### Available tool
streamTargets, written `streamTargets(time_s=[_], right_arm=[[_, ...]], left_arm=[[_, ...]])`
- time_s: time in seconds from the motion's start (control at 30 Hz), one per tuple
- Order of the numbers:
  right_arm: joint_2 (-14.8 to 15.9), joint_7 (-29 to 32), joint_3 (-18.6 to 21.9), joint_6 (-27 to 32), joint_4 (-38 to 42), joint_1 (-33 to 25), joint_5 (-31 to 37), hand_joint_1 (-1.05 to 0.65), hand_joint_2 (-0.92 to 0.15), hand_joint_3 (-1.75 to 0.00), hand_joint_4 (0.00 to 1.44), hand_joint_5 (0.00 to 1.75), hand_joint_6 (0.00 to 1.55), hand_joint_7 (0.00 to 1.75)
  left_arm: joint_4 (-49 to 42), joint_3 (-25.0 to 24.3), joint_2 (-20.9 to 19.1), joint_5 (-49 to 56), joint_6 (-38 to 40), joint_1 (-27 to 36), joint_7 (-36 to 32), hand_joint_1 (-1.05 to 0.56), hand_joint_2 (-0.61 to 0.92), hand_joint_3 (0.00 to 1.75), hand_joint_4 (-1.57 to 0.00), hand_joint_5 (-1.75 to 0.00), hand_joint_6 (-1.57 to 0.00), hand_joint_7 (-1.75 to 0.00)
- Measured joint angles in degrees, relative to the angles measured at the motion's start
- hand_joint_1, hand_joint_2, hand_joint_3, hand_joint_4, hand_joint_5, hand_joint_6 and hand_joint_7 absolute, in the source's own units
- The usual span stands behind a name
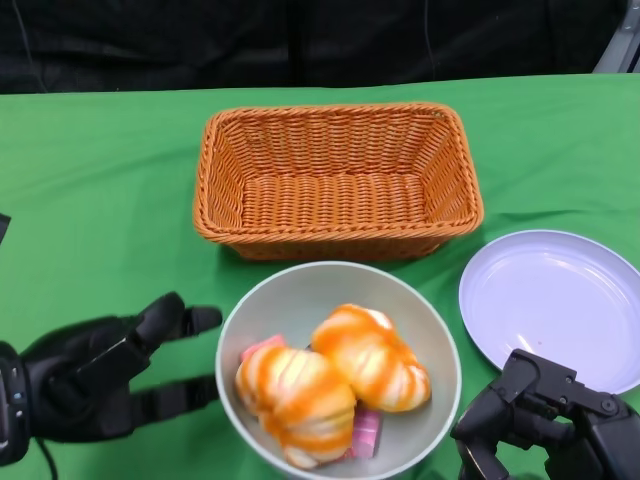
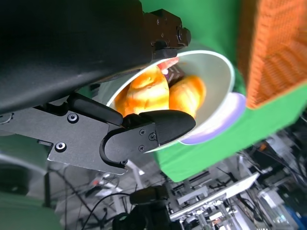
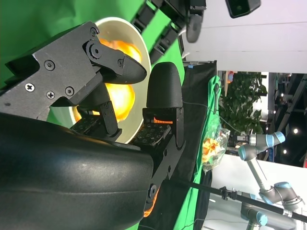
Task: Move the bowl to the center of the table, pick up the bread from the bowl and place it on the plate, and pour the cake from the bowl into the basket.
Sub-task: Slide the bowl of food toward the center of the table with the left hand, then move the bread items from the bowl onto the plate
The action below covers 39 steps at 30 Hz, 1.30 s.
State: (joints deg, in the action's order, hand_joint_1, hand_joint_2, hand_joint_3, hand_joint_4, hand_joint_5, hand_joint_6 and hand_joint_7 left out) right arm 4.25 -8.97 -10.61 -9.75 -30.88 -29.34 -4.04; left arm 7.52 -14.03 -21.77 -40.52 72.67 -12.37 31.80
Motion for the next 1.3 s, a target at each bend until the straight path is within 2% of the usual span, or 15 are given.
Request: streamTargets(time_s=[0.13,0.37,0.63,0.67,0.7,0.8,0.87,0.9,0.93,1.0,1.03,1.07,1.13,1.23,1.3], right_arm=[[0.0,0.0,0.0,0.0,0.0,0.0,0.0,-0.2,-0.54,-0.94,0.8,1.55,0.76,1.25],[0.0,0.0,0.2,-0.3,0.2,-0.1,0.0,-0.18,-0.54,-0.93,0.8,1.55,0.76,1.24],[0.0,-0.2,0.5,-0.8,0.3,-0.3,-0.2,-0.2,-0.55,-0.92,0.8,1.55,0.76,1.25],[0.1,-0.2,0.6,-0.8,0.3,-0.3,-0.2,-0.2,-0.55,-0.92,0.8,1.55,0.76,1.25],[0.1,-0.3,0.6,-0.8,0.4,-0.3,-0.4,-0.2,-0.55,-0.91,0.8,1.55,0.76,1.25],[0.1,-0.5,1.1,-1.0,0.7,-0.3,-0.6,-0.21,-0.56,-0.89,0.8,1.55,0.76,1.25],[0.1,-0.6,1.2,-1.0,0.9,-0.3,-0.6,-0.21,-0.57,-0.88,0.8,1.55,0.76,1.25],[0.1,-0.8,1.2,-1.0,1.0,-0.3,-0.6,-0.21,-0.57,-0.87,0.8,1.55,0.76,1.24],[0.1,-0.8,1.3,-1.4,1.2,-0.4,-0.6,-0.21,-0.57,-0.87,0.81,1.54,0.77,1.24],[0.1,-0.8,1.6,-2.3,1.3,-0.5,-0.6,-0.21,-0.57,-0.86,0.81,1.53,0.77,1.23],[0.1,-0.8,1.7,-2.8,1.4,-0.7,-0.6,-0.21,-0.57,-0.85,0.81,1.53,0.77,1.23],[0.1,-0.8,1.8,-3.0,1.5,-0.8,-0.6,-0.21,-0.58,-0.85,0.81,1.53,0.77,1.23],[0.2,-0.9,2.1,-3.3,1.5,-1.2,-0.6,-0.2,-0.58,-0.87,0.81,1.53,0.76,1.23],[0.4,-1.1,2.8,-3.7,1.5,-1.9,-0.8,-0.18,-0.55,-0.93,0.8,1.5,0.76,1.2],[0.5,-1.3,3.2,-3.7,1.0,-2.5,-1.4,-0.15,-0.52,-1.0,0.78,1.47,0.74,1.16]], left_arm=[[0.3,0.1,-0.5,0.2,-2.4,0.1,-0.2,-0.59,0.92,0.65,-0.01,0.0,0.0,0.0],[2.7,0.1,-3.1,3.6,-5.9,0.7,-3.1,-0.54,0.92,0.55,-0.04,-0.02,-0.03,-0.01],[6.0,-1.5,-5.4,7.0,-12.6,3.8,-4.7,-0.48,0.92,0.53,-0.09,-0.04,-0.06,-0.02],[6.4,-2.2,-5.3,7.0,-13.3,4.3,-5.0,-0.46,0.92,0.52,-0.12,-0.06,-0.1,-0.04],[7.0,-2.8,-5.1,7.3,-14.6,5.0,-6.0,-0.43,0.92,0.48,-0.22,-0.1,-0.2,-0.08],[8.2,-4.1,-2.4,10.9,-22.7,7.7,-9.6,-0.34,0.92,0.46,-0.43,-0.2,-0.42,-0.16],[8.2,-4.1,-0.8,12.2,-26.8,9.1,-10.6,-0.32,0.92,0.46,-0.47,-0.22,-0.46,-0.17],[8.1,-4.1,0.0,13.1,-28.9,9.4,-11.2,-0.23,0.92,0.44,-0.68,-0.33,-0.67,-0.28],[7.4,-4.4,1.2,13.6,-32.0,9.6,-11.8,-0.19,0.92,0.43,-0.75,-0.46,-0.79,-0.33],[5.1,-5.4,3.8,13.8,-38.0,9.4,-12.3,-0.13,0.92,0.39,-0.75,-0.9,-0.89,-0.54],[3.8,-5.8,4.6,13.8,-40.1,9.4,-12.3,-0.12,0.92,0.39,-0.74,-0.98,-0.89,-0.6],[2.6,-6.0,5.0,13.9,-41.7,9.3,-12.3,-0.1,0.92,0.39,-0.75,-1.15,-0.9,-0.72],[0.7,-6.3,5.6,14.4,-46.0,9.3,-12.0,-0.05,0.89,0.55,-0.76,-1.38,-0.84,-1.0],[-2.3,-6.8,5.5,15.7,-55.6,9.4,-9.0,-0.03,0.8,0.79,-0.73,-1.53,-0.76,-1.24],[-4.1,-6.8,5.5,16.1,-61.4,10.0,-6.4,-0.02,0.75,0.87,-0.71,-1.59,-0.73,-1.31]])
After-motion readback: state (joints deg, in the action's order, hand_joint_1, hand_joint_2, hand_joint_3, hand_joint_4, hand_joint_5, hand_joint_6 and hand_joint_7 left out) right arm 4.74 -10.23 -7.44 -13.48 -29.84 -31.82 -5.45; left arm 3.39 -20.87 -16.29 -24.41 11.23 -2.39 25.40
